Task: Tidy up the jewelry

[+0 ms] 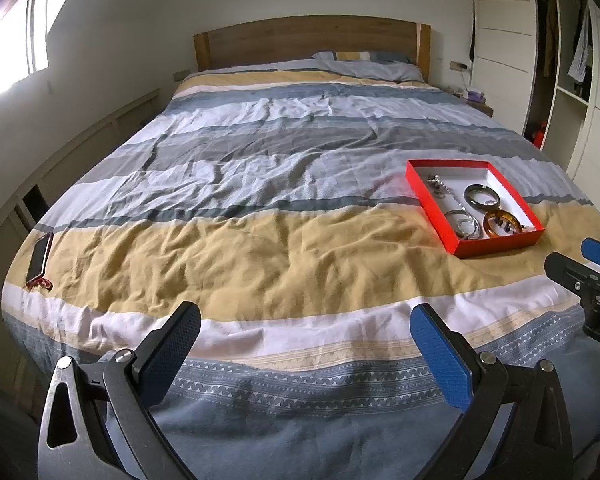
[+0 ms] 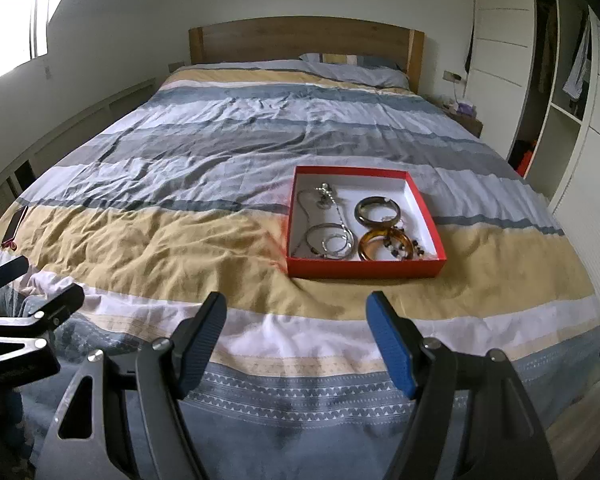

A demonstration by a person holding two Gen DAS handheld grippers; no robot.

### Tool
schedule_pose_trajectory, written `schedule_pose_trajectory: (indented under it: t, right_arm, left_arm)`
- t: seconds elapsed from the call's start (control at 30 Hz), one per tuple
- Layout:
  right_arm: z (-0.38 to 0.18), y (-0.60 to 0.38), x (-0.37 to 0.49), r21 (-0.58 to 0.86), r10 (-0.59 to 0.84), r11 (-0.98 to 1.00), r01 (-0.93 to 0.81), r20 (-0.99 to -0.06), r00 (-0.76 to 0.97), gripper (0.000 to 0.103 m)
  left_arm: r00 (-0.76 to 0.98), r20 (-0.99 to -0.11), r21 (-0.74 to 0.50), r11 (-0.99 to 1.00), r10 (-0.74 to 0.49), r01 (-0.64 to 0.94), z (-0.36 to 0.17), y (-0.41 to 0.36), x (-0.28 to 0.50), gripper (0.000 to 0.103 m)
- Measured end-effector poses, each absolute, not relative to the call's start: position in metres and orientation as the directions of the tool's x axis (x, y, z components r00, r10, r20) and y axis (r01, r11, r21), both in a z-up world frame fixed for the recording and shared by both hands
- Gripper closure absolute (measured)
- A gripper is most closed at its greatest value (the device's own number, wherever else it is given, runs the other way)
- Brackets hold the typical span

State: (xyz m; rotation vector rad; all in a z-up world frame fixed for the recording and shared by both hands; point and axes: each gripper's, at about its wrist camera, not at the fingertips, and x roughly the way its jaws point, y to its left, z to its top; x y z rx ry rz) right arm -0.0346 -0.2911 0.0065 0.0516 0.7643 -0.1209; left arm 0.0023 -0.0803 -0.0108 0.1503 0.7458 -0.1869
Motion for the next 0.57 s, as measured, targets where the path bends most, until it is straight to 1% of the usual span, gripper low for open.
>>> schedule_pose_trajectory:
  t: [0.2, 0.57]
  right_arm:
    - [-0.002, -0.297, -0.035, 0.008, -0.096, 0.989, 0.145, -0.71, 0.698, 0.032]
    - [-0.009, -0.294, -0.037, 0.006, -0.093, 0.99, 0.139, -0.716, 0.692, 0.032]
  left_arm:
    - [0.732, -0.675, 0.083, 0.975, -0.097, 0.206, -0.009, -0.077, 0.001, 0.001]
    - [0.733, -0.672, 0.074, 0.974, -0.108, 0.212, -0.007, -0.076, -0.001, 0.001]
